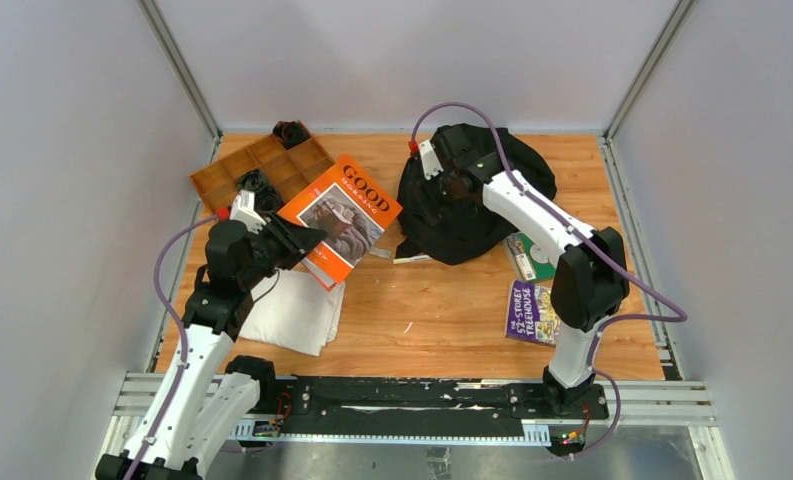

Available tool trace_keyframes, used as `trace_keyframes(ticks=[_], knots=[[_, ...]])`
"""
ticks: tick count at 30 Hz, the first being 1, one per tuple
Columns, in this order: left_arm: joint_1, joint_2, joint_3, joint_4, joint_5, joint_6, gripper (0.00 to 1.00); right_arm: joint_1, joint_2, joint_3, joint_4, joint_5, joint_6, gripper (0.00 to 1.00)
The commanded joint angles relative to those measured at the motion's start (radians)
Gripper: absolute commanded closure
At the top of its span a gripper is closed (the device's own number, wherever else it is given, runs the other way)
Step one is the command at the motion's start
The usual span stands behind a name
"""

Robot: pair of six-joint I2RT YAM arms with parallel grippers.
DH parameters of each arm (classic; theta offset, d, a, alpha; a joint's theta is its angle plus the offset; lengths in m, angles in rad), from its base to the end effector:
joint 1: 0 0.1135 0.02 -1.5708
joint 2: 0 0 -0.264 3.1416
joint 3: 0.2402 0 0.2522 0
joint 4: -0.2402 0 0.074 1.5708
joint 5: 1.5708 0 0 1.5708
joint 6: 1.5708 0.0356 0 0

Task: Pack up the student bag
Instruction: Place the book in the student bag.

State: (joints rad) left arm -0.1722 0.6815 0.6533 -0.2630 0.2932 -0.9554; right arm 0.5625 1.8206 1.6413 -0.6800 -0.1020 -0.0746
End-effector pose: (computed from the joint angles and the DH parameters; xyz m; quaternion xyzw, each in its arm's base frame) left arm 0.1608 -0.0384 0.3018 -0.2223 0.7668 -0.4147 0.4366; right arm 0.3436 0.2209 0.3018 -0.3101 0.8835 0.1304 0.3260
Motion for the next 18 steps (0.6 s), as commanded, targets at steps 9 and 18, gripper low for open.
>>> trace_keyframes(ticks=[9, 18], knots=[[0.025, -0.002, -0.035, 0.11, 0.072, -0.035, 0.79, 0.002, 0.01, -0.01, 0.055, -0.03, -0.011, 0.35], [0.027, -0.005, -0.027, 0.109, 0.097, -0.032, 0.79, 0.002, 0.062, 0.046, 0.057, 0.008, -0.007, 0.52]])
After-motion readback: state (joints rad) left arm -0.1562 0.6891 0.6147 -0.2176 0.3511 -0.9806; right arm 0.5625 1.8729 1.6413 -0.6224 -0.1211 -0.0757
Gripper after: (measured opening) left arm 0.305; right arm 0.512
